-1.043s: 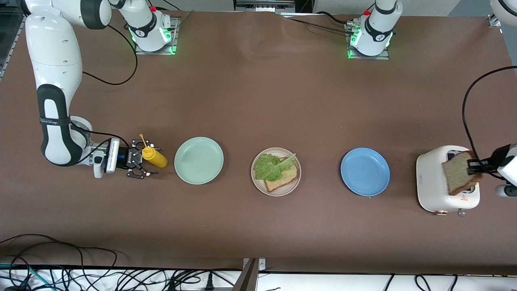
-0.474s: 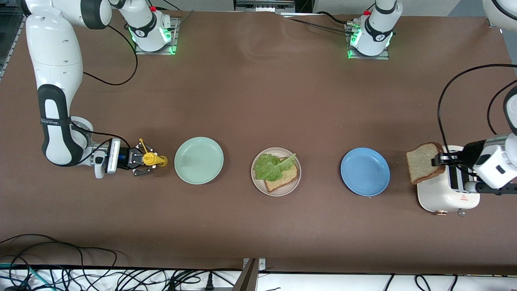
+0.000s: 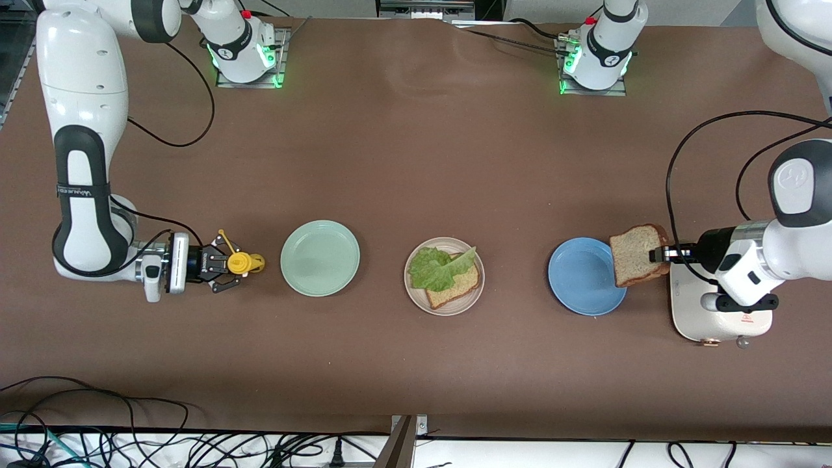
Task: Make sandwich on beige plate with both arms
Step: 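Lift the mustard toward the beige plate while the left gripper carries bread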
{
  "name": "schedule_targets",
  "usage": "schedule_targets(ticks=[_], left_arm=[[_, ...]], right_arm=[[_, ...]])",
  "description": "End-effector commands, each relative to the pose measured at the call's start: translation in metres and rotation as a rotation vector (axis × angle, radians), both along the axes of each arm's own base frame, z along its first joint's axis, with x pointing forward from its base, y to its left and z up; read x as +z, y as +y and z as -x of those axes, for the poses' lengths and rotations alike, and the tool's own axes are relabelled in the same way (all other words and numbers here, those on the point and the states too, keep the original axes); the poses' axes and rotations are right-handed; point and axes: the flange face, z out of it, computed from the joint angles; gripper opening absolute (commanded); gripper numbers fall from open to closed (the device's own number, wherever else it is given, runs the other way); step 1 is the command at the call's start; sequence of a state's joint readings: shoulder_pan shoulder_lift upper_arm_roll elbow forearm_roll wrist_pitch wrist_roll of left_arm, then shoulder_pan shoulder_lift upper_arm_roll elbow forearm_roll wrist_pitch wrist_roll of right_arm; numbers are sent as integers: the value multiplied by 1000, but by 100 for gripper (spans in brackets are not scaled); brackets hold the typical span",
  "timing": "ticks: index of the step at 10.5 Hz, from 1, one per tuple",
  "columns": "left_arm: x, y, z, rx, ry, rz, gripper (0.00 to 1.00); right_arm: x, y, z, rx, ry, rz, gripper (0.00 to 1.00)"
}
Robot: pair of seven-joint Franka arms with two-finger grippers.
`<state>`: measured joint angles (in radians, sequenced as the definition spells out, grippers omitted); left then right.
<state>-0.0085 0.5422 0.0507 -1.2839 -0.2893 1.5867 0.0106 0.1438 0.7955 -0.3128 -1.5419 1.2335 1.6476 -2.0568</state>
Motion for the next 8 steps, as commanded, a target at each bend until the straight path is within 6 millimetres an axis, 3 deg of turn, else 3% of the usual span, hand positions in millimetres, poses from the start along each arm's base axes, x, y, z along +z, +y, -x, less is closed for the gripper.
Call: schedule_targets(ticks=[1, 5, 8], left_arm=[[0, -3, 1, 8, 14, 20, 0], [-10, -3, 0, 4, 27, 19, 0], [-11, -3, 0, 4, 30, 19, 0]], right_arm=[[53, 31, -17, -9, 42, 143, 0], [138, 122, -44, -40, 129, 518, 0], [162, 197, -35, -84, 130, 753, 0]])
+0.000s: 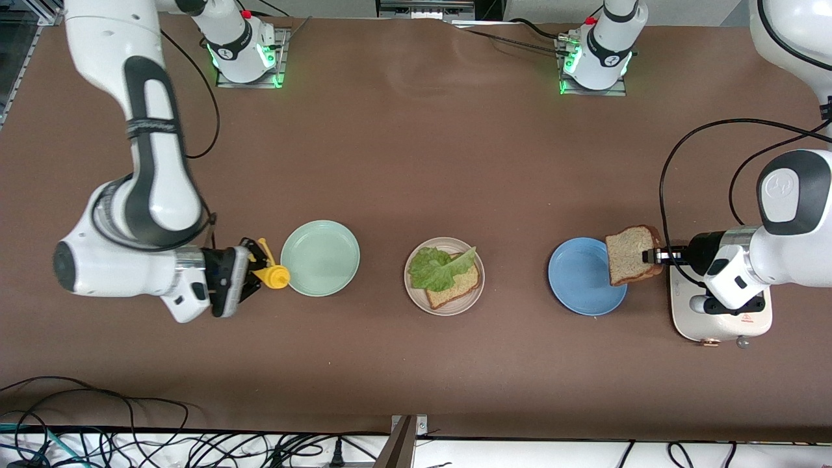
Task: Make sandwich on beige plate with both arms
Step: 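Lift the mustard toward the beige plate while the left gripper carries bread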
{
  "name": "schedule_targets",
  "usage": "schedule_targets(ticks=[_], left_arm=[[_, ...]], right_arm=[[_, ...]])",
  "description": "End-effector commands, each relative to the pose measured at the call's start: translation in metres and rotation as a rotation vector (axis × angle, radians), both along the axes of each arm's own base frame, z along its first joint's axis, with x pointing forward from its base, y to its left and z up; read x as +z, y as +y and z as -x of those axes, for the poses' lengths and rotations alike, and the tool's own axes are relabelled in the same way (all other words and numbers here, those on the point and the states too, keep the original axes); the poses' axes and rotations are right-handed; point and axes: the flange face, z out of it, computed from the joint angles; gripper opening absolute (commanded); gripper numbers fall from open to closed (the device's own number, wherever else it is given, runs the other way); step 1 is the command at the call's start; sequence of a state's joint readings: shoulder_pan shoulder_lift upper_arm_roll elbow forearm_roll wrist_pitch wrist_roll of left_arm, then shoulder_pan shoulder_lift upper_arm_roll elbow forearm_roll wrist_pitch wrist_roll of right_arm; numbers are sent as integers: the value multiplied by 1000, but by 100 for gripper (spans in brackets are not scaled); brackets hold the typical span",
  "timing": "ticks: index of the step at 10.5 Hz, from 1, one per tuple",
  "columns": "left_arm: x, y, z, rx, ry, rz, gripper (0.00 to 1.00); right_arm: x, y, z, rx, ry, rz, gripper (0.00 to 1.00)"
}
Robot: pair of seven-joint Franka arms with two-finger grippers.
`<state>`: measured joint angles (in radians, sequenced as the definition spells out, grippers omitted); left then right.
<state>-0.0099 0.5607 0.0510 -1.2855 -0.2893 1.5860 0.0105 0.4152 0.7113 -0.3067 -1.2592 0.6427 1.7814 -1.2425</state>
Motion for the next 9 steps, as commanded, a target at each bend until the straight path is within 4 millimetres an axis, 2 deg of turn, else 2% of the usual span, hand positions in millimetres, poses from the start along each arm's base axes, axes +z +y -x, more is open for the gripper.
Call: schedule_targets(ticks=[1, 5, 9], left_arm=[[3, -1, 2, 6, 12, 20, 0], [1, -1, 1, 6, 15, 19, 0], [-3, -1, 1, 6, 19, 19, 0]], right_arm=[[19, 53, 8, -22, -27, 188, 0], [23, 142, 43, -90, -96, 449, 0], [16, 212, 81, -125, -221, 662, 0]])
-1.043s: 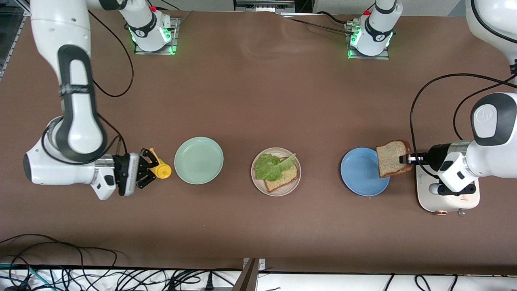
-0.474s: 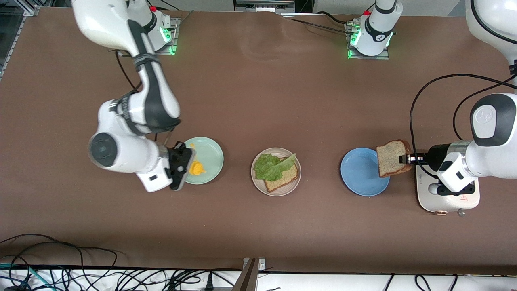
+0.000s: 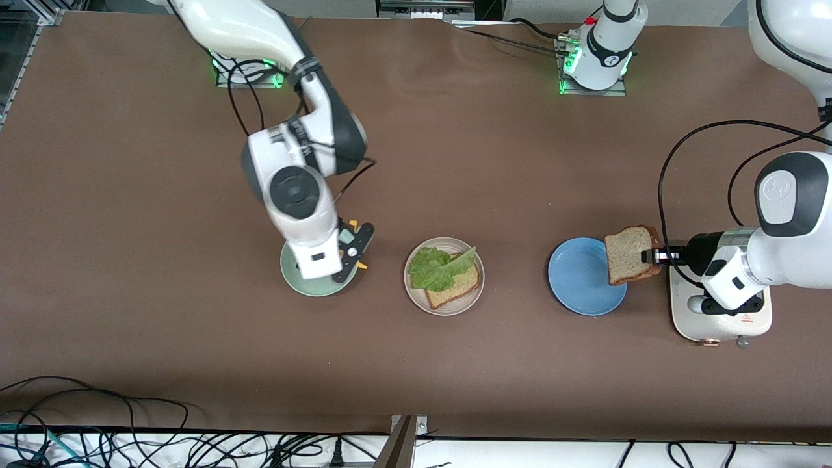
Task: Make sandwich on beige plate with both arms
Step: 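Lift the mustard toward the beige plate while the left gripper carries bread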
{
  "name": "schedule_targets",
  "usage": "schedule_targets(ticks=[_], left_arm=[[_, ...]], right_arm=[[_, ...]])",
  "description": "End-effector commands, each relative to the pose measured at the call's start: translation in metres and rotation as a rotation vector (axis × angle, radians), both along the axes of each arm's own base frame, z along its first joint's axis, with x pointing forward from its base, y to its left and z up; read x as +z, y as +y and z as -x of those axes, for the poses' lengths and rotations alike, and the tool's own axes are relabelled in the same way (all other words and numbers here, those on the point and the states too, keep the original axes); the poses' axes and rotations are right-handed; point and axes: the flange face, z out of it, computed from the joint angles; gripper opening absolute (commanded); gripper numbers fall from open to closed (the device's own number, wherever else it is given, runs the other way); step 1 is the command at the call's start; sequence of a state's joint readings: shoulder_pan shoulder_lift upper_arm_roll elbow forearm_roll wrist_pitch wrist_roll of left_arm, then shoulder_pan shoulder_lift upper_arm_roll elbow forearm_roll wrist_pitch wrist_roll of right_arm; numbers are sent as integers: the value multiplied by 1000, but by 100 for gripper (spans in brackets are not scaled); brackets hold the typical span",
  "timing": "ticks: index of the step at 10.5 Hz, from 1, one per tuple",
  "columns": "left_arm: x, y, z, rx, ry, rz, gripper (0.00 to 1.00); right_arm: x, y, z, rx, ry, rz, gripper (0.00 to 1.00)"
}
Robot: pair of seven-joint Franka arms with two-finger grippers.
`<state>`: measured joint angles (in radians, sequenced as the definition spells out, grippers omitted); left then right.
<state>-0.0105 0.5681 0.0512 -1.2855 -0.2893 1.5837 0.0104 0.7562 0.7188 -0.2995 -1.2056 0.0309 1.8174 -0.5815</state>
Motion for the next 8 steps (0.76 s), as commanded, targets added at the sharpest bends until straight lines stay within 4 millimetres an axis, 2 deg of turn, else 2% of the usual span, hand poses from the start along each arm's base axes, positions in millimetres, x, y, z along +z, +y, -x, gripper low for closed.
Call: schedule_targets(ticks=[1, 5, 8], left_arm=[[3, -1, 1, 7, 9, 19, 0], [3, -2, 1, 9, 9, 18, 0], [1, -3, 1, 12, 11, 24, 0]], right_arm=[[-3, 31, 13, 13, -73, 108, 0], [-33, 92, 58, 104, -217, 336, 0], [-47, 123, 86, 173, -299, 452, 0]])
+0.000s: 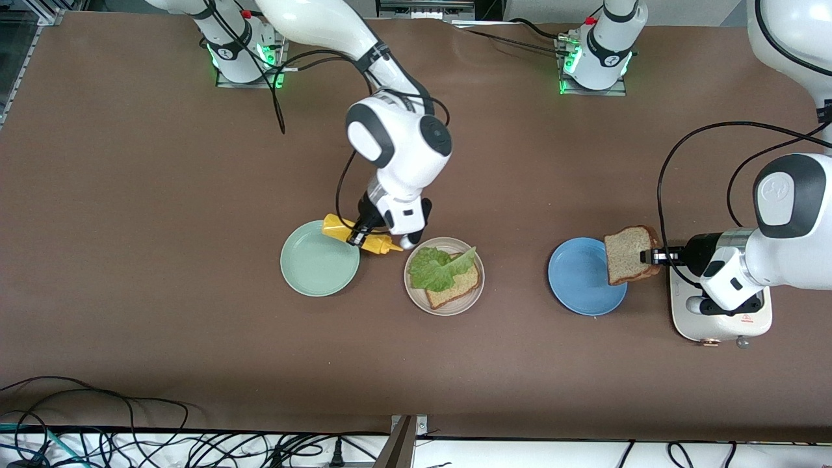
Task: Make sandwich on beige plate with both arms
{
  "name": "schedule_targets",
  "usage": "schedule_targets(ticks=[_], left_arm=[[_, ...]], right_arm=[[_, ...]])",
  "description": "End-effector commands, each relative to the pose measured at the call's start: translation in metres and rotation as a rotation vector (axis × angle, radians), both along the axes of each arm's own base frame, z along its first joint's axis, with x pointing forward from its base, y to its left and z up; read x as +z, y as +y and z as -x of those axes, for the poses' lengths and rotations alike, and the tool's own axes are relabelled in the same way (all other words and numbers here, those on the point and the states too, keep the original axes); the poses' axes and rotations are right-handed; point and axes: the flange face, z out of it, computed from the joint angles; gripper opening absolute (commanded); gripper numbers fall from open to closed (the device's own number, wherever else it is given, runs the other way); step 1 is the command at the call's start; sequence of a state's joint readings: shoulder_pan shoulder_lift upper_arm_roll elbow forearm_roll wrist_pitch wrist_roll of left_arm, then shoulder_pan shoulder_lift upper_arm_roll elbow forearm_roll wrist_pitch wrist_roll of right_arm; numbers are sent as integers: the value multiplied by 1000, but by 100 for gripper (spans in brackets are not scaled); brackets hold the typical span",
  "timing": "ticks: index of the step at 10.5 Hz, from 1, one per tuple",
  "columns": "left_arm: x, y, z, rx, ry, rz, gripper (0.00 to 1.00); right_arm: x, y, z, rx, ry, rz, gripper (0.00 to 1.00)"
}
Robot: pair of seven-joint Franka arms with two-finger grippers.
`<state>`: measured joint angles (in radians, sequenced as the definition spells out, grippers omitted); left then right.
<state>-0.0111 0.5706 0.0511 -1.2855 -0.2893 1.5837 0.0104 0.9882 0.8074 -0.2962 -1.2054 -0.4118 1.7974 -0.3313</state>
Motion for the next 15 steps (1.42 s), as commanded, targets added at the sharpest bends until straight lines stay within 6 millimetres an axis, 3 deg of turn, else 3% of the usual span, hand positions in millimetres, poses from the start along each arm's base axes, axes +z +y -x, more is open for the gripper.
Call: schedule_targets(ticks=[1, 5, 9, 14, 15], left_arm=[[1, -9, 1, 5, 12, 27, 0], [-1, -12, 0, 1, 13, 29, 0], [-1, -12, 1, 1, 15, 29, 0], [-5, -14, 0, -1, 19, 33, 0], [-10, -19, -1, 1, 27, 55, 0]], right_arm=[[1, 21, 14, 50, -58, 77, 0], [-15, 29, 25, 87, -72, 157, 0], [-5, 21, 16, 77, -56, 129, 0], [47, -46, -42, -64, 128, -163, 0], [49, -58, -52, -73, 158, -214, 0]])
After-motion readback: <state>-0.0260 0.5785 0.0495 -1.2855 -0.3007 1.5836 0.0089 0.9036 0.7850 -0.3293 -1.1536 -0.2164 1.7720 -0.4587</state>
